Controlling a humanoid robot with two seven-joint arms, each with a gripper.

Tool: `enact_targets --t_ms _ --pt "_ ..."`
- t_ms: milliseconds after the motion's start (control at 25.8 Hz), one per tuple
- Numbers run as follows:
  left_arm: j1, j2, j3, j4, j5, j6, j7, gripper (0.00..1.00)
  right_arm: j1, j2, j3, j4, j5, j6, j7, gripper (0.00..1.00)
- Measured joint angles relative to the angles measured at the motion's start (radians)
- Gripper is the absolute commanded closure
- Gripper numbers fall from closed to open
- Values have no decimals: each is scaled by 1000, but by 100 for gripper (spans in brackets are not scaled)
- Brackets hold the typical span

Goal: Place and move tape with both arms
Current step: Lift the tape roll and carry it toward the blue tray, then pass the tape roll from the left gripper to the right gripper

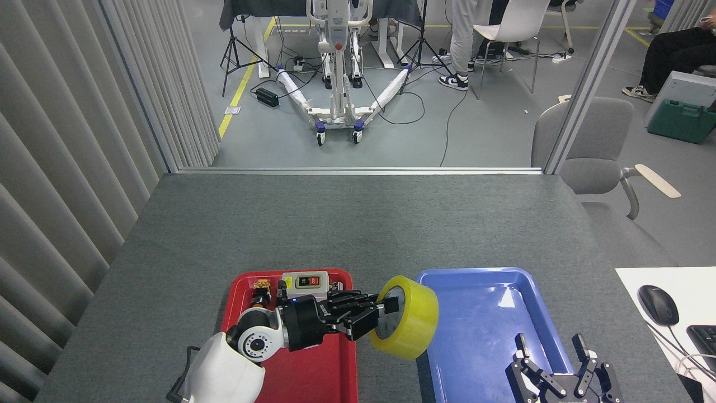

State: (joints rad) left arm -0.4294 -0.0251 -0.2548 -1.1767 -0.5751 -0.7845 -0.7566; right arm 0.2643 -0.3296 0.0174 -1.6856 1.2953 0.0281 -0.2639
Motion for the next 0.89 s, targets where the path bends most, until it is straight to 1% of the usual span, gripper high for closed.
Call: enact_targets --t_ms 155,233,310,426,504,581,659,891 --pt "-2 -39 -25 50 35 0 26 100 16 -26 -4 -22 -38 -9 -50 0" --pt "-10 -52 -46 64 44 0 35 100 27 -42 -5 -31 -62 -71 -61 0" --pt "-14 -67 -69 73 48 0 42 100 32 -77 -8 -35 -109 -199 -63 0" --pt "-18 -87 -86 79 51 -1 60 100 36 -149 -12 -38 -185 -479 -65 0" --pt "-20 -96 -89 85 53 -1 67 100 37 -185 -15 -40 -210 -647 -66 0" --pt "-20 -101 -91 93 53 -1 68 100 38 -204 -17 -43 -221 -736 -71 0" --pt "-21 -102 -92 96 53 -1 69 100 44 -214 -14 -53 -220 -777 -63 0" --pt "-26 -103 -93 100 53 -1 69 100 73 -212 -6 -99 -170 -810 -47 0"
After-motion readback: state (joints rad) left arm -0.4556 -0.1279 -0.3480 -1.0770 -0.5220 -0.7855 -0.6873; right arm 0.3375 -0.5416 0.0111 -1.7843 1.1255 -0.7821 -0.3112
